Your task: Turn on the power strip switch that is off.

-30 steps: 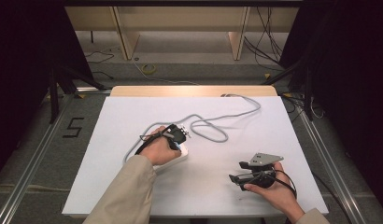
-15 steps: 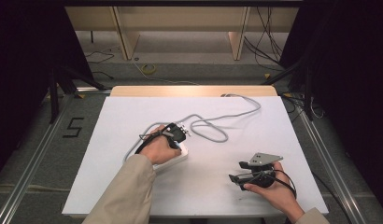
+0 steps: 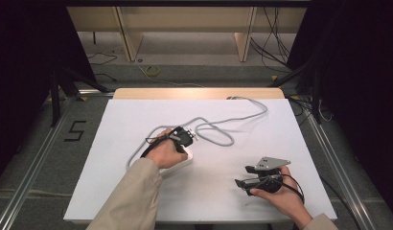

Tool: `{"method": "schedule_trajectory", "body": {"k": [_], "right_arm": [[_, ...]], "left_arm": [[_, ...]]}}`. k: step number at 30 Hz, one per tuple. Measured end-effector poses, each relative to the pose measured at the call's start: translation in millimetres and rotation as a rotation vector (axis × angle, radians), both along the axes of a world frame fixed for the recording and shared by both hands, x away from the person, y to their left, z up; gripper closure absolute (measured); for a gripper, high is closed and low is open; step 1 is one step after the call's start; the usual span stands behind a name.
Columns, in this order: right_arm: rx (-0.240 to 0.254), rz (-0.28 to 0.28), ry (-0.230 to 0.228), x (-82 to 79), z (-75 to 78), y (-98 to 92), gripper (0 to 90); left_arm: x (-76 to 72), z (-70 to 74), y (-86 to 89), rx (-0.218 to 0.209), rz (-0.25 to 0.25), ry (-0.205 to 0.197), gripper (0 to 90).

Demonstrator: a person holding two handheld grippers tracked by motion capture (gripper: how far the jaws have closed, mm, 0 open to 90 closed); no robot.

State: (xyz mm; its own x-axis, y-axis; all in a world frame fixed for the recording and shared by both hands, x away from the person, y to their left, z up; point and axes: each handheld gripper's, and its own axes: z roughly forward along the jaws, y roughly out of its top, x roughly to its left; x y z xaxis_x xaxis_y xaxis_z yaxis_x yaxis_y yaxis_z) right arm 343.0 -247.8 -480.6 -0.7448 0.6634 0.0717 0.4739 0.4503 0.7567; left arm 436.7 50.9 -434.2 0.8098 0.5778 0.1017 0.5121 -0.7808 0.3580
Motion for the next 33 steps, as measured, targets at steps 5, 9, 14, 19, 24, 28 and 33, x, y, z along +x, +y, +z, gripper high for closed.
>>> {"method": "schedule_trajectory", "body": {"k": [5,9,14,19,24,28,33], "right_arm": [[0.0,0.0,-0.001,-0.1,0.0,0.2,33.0],[0.0,0.001,-0.002,-0.2,0.0,0.2,33.0],[-0.001,0.001,-0.001,-0.1,-0.2,0.2,33.0],[-0.007,0.007,-0.001,0.0,-0.2,1.4,33.0],[-0.007,0.006,0.0,0.4,-0.3,1.7,33.1],[-0.006,0.007,-0.001,0.6,-0.4,1.3,33.1],[-0.006,0.007,-0.001,0.7,-0.3,1.4,33.1]], "left_arm": [[-0.4,-0.4,-0.5,0.001,0.007,0.001,89.8],[0.0,-0.8,0.0,-0.003,0.011,0.005,89.9],[-0.8,-1.9,2.4,0.005,0.009,0.025,89.9],[-1.6,-3.2,8.3,-0.043,0.03,0.024,89.9],[-0.9,-3.0,8.0,-0.045,0.037,0.029,89.9],[-0.8,-2.8,6.6,-0.036,0.036,0.031,89.9],[0.1,-2.0,4.6,-0.016,0.026,0.034,89.8]]}}
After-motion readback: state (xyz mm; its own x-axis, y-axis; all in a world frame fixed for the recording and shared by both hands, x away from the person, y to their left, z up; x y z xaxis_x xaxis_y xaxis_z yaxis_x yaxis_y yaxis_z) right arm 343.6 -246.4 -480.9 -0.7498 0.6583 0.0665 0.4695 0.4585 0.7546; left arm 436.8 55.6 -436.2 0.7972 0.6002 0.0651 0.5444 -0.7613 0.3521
